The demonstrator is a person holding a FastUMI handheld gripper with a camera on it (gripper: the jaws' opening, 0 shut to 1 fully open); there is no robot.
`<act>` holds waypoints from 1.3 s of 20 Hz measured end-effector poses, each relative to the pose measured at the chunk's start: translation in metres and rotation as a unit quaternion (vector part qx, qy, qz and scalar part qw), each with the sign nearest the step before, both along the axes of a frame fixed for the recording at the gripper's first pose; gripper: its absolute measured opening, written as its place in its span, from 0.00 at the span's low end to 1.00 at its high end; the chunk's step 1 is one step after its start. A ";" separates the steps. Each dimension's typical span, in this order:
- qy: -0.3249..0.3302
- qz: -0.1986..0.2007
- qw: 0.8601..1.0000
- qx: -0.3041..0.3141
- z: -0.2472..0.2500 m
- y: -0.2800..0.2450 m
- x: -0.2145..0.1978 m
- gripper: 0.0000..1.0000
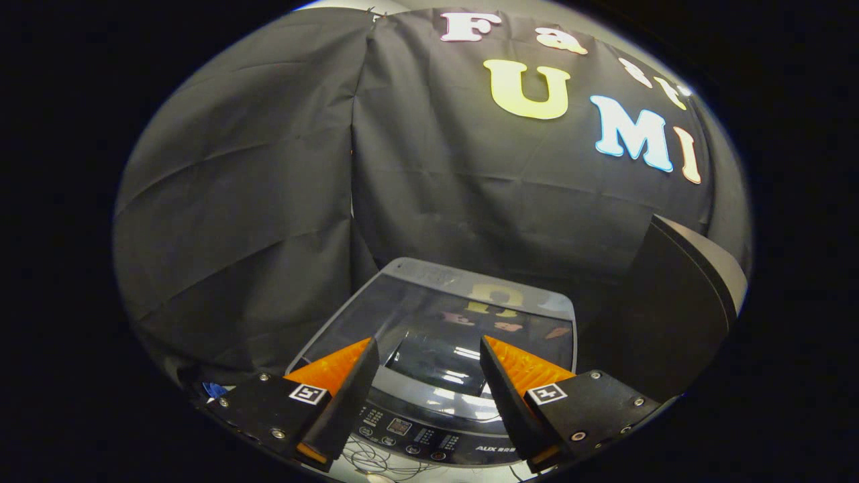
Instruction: Put the clothes into the washing machine and then close the washing machine lid.
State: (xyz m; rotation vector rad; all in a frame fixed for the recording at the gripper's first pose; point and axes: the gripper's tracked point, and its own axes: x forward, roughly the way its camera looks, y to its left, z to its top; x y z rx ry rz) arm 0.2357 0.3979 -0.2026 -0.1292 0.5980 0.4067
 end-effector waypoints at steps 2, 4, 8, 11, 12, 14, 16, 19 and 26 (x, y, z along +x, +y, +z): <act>-0.002 -0.001 1.000 -0.001 0.001 -0.004 -0.001 0.93; -0.008 -0.006 1.000 0.001 0.008 -0.009 -0.002 0.93; -0.019 -0.023 1.000 0.008 0.026 -0.024 -0.005 0.93; -0.034 -0.034 0.998 0.027 0.050 -0.040 -0.012 0.93; -0.041 -0.033 0.998 0.033 0.060 -0.045 -0.015 0.93; -0.059 -0.029 0.997 0.046 0.082 -0.060 -0.022 0.93; -0.075 -0.030 0.995 0.059 0.099 -0.085 -0.028 0.93; -0.096 -0.034 0.992 0.074 0.124 -0.128 -0.040 0.93; -0.148 -0.076 0.981 0.097 0.170 -0.246 -0.072 0.93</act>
